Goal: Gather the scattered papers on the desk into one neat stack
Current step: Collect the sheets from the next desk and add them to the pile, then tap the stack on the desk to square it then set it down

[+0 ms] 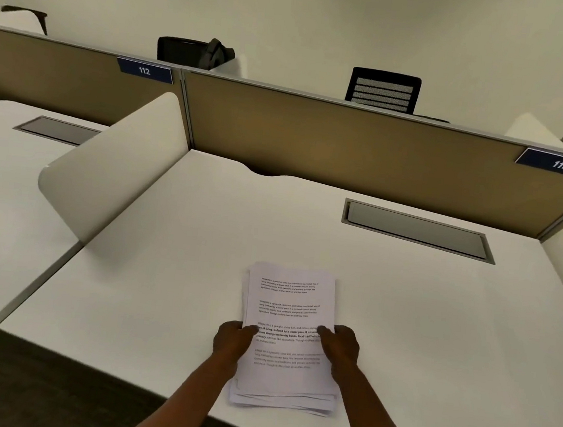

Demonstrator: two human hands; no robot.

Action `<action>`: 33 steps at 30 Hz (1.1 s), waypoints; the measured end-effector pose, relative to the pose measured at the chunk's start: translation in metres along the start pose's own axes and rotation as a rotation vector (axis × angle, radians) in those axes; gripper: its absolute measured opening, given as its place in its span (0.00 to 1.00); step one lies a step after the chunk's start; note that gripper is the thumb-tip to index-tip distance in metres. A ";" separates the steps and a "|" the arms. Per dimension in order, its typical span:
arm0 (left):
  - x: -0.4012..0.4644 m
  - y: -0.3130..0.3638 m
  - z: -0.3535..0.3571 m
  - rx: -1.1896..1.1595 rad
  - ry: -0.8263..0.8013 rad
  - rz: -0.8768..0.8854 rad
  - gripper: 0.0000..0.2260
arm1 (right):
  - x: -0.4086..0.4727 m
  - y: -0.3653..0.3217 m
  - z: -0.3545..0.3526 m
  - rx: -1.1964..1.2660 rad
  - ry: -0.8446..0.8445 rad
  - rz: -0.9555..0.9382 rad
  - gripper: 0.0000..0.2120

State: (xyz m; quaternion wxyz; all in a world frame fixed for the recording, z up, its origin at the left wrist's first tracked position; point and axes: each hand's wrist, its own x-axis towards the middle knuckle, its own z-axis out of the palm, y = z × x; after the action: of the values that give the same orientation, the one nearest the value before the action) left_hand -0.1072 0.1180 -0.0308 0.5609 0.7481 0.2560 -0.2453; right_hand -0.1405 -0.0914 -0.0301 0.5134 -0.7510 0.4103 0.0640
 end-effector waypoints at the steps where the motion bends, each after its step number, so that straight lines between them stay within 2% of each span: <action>1: -0.001 0.000 0.002 0.026 0.010 -0.002 0.29 | 0.002 0.001 0.002 0.000 -0.005 0.011 0.24; 6: -0.012 0.008 0.016 0.210 0.142 0.034 0.31 | -0.010 0.001 0.008 -0.180 0.045 -0.030 0.27; 10: -0.012 0.010 0.022 0.209 0.146 0.062 0.33 | -0.014 0.002 0.011 -0.235 0.064 -0.069 0.29; 16: -0.007 0.018 0.011 0.050 0.134 0.045 0.30 | -0.006 0.004 0.002 -0.042 0.051 0.000 0.27; 20: 0.005 0.021 0.007 -0.012 0.078 -0.037 0.29 | 0.004 0.008 -0.005 0.092 -0.004 0.049 0.25; 24: 0.019 0.017 0.009 -0.046 0.008 -0.081 0.22 | 0.017 0.014 -0.007 0.164 -0.074 0.118 0.32; 26: 0.026 0.013 0.012 0.004 0.016 -0.048 0.25 | 0.010 0.010 -0.011 0.165 -0.108 0.129 0.37; 28: 0.019 0.015 0.014 0.105 0.024 0.011 0.33 | 0.004 0.011 -0.014 0.130 -0.125 0.088 0.34; 29: 0.014 0.017 0.014 0.125 0.020 0.039 0.33 | -0.001 0.011 -0.014 0.089 -0.123 0.060 0.32; 33: -0.001 0.023 0.017 0.146 -0.036 0.106 0.25 | -0.010 0.017 -0.015 -0.002 -0.105 -0.085 0.25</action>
State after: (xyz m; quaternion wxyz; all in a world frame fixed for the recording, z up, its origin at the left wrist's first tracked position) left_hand -0.0943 0.0961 -0.0183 0.5214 0.7951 0.1874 -0.2466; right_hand -0.1639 -0.1006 -0.0299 0.5356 -0.7639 0.3505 0.0819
